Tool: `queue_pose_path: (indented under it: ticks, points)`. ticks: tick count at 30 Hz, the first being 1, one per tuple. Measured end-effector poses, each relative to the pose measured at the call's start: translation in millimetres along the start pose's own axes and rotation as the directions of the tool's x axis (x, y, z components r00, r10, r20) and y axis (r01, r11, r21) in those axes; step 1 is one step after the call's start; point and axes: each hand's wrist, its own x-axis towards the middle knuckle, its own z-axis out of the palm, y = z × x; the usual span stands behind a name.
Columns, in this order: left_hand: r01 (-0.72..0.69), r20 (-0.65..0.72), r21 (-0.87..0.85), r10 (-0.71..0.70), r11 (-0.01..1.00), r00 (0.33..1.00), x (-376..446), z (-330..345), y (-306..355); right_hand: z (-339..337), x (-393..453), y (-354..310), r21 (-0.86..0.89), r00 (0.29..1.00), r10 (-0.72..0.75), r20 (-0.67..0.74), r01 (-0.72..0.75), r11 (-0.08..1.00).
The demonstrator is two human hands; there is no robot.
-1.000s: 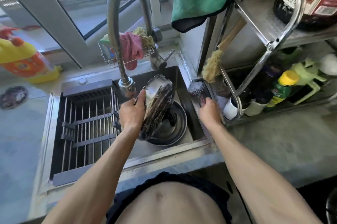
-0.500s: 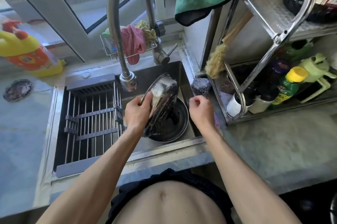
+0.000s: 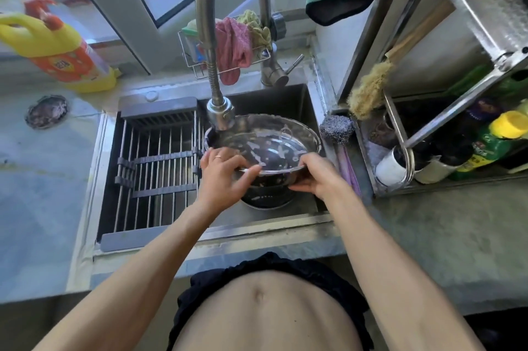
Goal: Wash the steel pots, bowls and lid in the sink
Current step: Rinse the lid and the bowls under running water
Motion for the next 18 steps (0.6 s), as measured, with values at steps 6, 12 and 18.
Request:
queue_pose_path:
  ticks: [6, 12, 18]
  points:
    - [0.733, 0.279, -0.573, -0.754, 0.367, 0.595, 7, -19, 5, 11, 8, 21, -0.019, 0.998, -0.060, -0.034, 0.060, 0.998]
    - [0.673, 0.300, -0.681, -0.728, 0.290, 0.617, 18, -27, 11, 23, 20, 0, -0.345, 0.968, -0.215, -0.130, 0.159, 0.925]
    - [0.620, 0.167, -0.579, -0.668, 0.529, 0.725, 34, -43, 7, 40, 30, -49, -0.913, 0.887, -0.454, 0.083, 0.250, 0.322]
